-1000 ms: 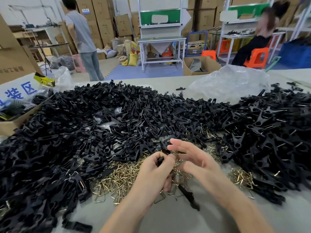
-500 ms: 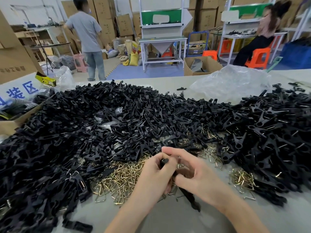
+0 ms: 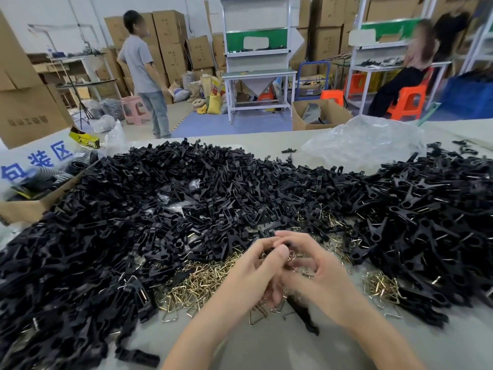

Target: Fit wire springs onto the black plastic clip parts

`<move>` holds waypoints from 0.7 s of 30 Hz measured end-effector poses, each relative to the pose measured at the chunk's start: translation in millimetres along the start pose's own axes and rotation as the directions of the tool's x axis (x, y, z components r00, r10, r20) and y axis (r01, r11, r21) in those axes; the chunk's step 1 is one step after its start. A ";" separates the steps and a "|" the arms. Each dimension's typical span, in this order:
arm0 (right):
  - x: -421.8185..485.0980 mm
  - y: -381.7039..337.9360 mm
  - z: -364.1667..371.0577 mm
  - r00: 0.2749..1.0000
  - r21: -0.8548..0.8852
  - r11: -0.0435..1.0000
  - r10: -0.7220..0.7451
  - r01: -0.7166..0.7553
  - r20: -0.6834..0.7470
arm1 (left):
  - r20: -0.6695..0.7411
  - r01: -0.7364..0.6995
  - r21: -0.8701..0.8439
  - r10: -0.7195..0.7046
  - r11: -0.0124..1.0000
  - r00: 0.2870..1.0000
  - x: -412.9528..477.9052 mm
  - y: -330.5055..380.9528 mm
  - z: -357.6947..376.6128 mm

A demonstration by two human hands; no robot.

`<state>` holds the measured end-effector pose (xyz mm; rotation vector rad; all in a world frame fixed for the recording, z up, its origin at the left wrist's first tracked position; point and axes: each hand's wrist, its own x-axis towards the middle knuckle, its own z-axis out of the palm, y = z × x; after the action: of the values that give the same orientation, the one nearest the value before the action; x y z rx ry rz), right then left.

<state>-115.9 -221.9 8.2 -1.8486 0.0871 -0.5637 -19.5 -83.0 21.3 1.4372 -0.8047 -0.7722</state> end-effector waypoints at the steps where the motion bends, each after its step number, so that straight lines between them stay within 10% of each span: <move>1: 2.2 -5.2 -2.8 0.996 0.046 0.999 0.015 -0.010 -0.087 | -0.018 -0.003 -0.049 0.002 0.999 1.000 -1.4 2.8 -2.1; 4: 13.9 -12.6 -31.9 0.887 0.541 0.838 0.197 0.069 -0.419 | -0.201 -0.063 -0.006 0.061 0.998 0.978 -8.0 10.4 -17.2; 8: 17.8 -2.0 -59.9 0.828 0.817 0.563 0.393 0.127 -0.400 | -0.476 -0.001 0.471 0.256 0.882 0.842 -8.0 11.8 -68.5; 14: 10.5 23.7 -19.2 0.887 0.453 0.869 0.355 -0.197 -0.295 | -0.464 0.445 0.872 0.055 0.204 0.884 25.4 2.5 -150.6; 21: 7.4 26.4 -21.7 0.917 0.343 0.917 0.300 -0.202 -0.263 | -0.405 0.428 0.892 -0.167 0.143 0.899 63.8 4.6 -159.3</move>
<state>-112.8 -252.6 -8.1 -1.4029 0.4231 -0.6417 149.2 -52.3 30.0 2.9230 -0.8637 -0.2746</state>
